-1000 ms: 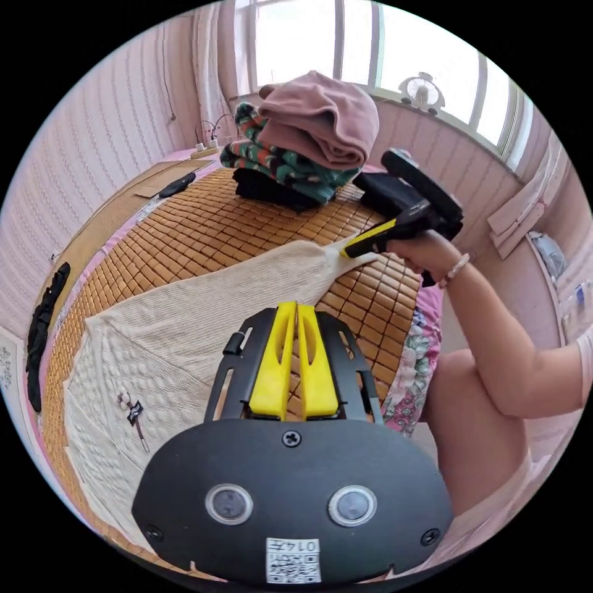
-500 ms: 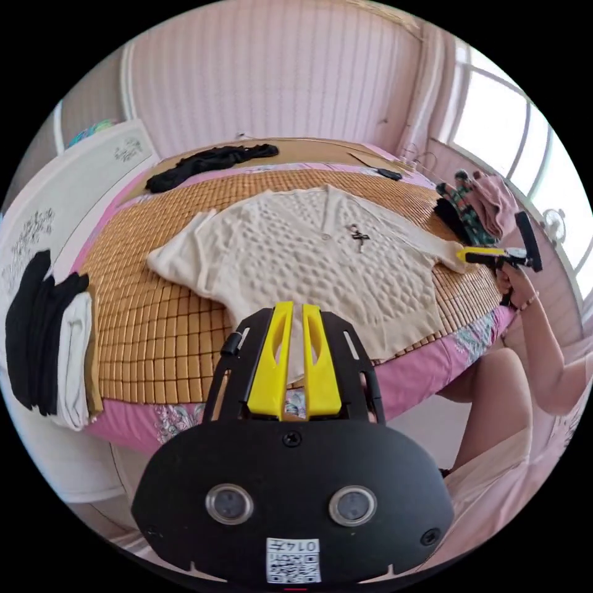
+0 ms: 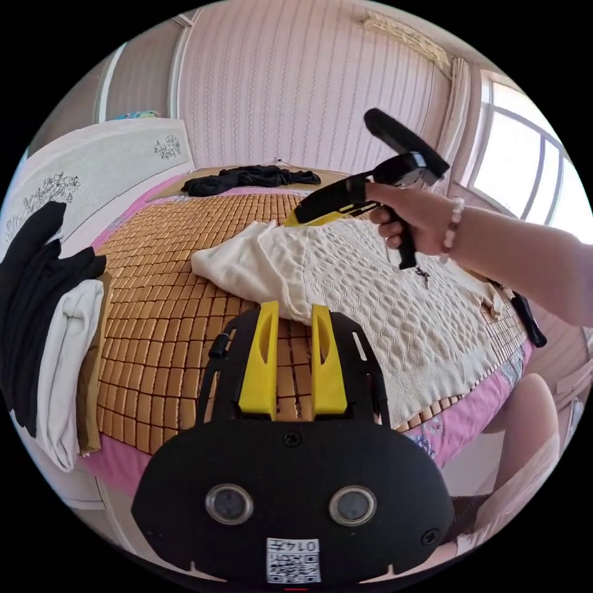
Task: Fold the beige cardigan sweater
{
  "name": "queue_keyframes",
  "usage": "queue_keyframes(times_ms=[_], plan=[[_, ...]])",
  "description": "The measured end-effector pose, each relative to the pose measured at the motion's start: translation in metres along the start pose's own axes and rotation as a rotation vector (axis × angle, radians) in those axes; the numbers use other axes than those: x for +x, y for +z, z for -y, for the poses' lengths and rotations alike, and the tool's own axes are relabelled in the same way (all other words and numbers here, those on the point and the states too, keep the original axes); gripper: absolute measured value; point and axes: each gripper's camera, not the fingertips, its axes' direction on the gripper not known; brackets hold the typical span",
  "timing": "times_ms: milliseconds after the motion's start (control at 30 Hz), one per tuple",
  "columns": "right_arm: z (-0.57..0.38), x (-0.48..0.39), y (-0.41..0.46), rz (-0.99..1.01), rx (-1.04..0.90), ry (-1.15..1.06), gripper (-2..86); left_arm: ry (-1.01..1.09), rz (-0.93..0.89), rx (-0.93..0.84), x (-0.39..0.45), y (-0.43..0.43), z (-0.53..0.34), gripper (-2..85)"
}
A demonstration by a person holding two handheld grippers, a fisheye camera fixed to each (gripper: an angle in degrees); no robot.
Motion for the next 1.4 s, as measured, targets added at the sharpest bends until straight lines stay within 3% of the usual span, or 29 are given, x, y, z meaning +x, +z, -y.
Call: queue_keyframes(times_ms=[167,267,367,567,633,733,867,1167,1333,1400], plan=[[0.012,0.022,0.11,-0.109,-0.082,0.105,11.7,-0.217,-0.084,0.037,-0.043,0.008,-0.004,6.5],[0.002,0.018,0.146,-0.118,-0.042,0.065,3.9,-0.298,-0.114,0.033,-0.057,0.019,-0.008,2.9],[-0.006,0.003,0.168,-0.142,-0.011,-0.024,1.7,-0.404,-0.252,-0.1,-0.073,0.041,-0.012,-0.4],[-0.018,-0.095,0.195,0.059,0.021,-0.502,0.7,-0.442,-0.201,-0.062,-0.095,0.02,-0.01,-0.9],[-0.039,-0.15,0.222,0.012,-0.056,-0.765,0.5,-0.467,-0.17,0.033,-0.108,-0.007,-0.008,-1.0],[-0.064,-0.174,0.238,-0.129,0.013,-0.872,0.1,-0.363,-0.085,0.106,-0.106,-0.037,-0.003,-0.9],[-0.077,-0.145,0.246,-0.287,0.079,-0.791,-0.7,-0.366,-0.008,0.136,-0.123,-0.056,-0.008,-0.6],[-0.127,-0.015,0.337,-0.131,-0.391,-0.463,-0.4,-0.702,0.117,0.033,-0.205,-0.041,-0.026,6.4],[-0.135,0.009,0.335,-0.027,-0.23,-0.352,-0.1,-0.733,0.27,0.136,-0.2,-0.039,-0.024,9.6],[-0.135,0.009,0.334,-0.031,-0.22,-0.357,0.0,-0.739,0.249,0.097,-0.208,-0.031,-0.02,9.1]])
